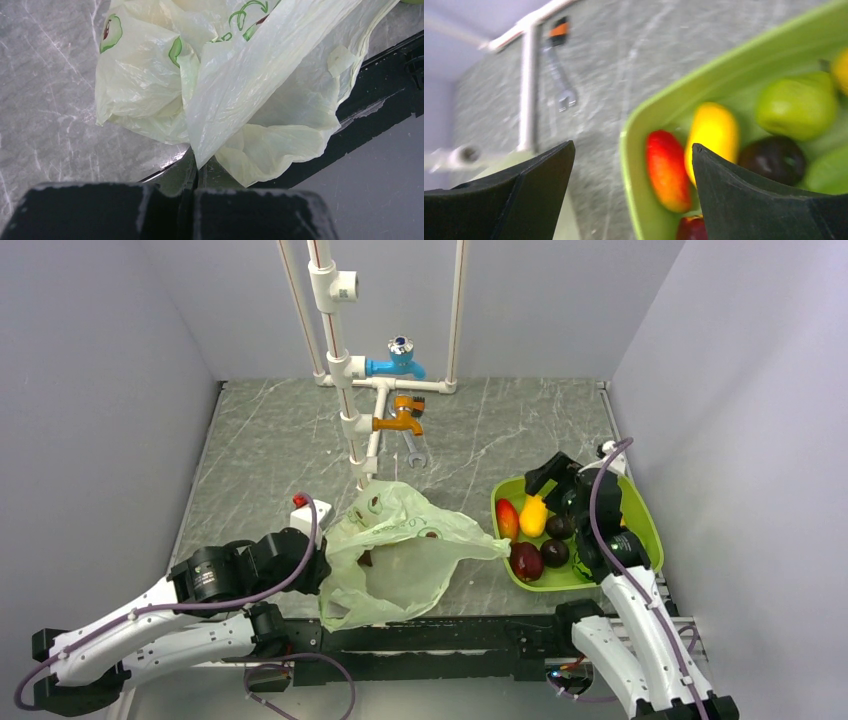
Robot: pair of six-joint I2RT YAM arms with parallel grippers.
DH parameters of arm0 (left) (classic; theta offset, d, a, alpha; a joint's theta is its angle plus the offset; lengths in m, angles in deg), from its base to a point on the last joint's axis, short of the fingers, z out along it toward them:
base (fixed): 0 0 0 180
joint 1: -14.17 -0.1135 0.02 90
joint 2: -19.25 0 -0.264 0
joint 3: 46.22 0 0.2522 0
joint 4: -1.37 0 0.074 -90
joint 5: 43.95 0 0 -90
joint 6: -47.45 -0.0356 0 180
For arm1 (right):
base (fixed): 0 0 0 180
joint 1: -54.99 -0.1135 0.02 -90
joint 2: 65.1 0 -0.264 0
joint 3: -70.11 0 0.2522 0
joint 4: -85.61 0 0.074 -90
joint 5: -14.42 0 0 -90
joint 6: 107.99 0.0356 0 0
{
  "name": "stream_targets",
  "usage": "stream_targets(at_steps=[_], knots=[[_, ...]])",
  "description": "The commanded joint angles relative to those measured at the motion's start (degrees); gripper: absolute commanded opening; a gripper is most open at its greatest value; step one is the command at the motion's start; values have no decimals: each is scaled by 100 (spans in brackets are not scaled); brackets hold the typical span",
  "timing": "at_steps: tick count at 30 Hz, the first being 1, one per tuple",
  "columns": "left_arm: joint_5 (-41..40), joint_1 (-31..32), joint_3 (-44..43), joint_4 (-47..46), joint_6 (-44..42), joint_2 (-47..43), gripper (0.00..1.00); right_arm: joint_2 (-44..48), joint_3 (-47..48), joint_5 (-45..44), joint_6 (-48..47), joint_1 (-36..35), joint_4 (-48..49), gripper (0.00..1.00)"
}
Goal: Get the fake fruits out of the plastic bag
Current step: Take out the fake fruit from the plastic bag.
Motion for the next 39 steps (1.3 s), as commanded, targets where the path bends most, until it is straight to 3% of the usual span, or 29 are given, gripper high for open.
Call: stream_targets(at_steps=[1,4,10,14,18,24,30,34,39], knots=[[228,35,-93,33,-1,29,0,76,415,1860,-495,-173,789,89],[524,35,-56,246,70,82,0,-25,519,2597,-542,-425,1159,89],[959,35,114,692,370,259,0,-93,652,2915,-1293,-2425,2211,87],[937,35,287,816,575,42,0,-367,770,2856,-1748,-3708,2434,73],[872,35,353,947,738,-291,0,-747,793,2289,-2269,-4931,2489,69],[832,35,432,1080,891,-521,0,-1733,925,708,-3102,-6792,2654,63],[762,35,408,1084,903,-506,0,-2769,738,-644,-3456,-7330,2917,36],[721,35,398,1099,935,-547,0,-3273,492,-1174,-3668,-7429,3336,30],[657,35,397,1141,1008,-577,0,-4092,522,-1525,-4160,-7476,3903,30]])
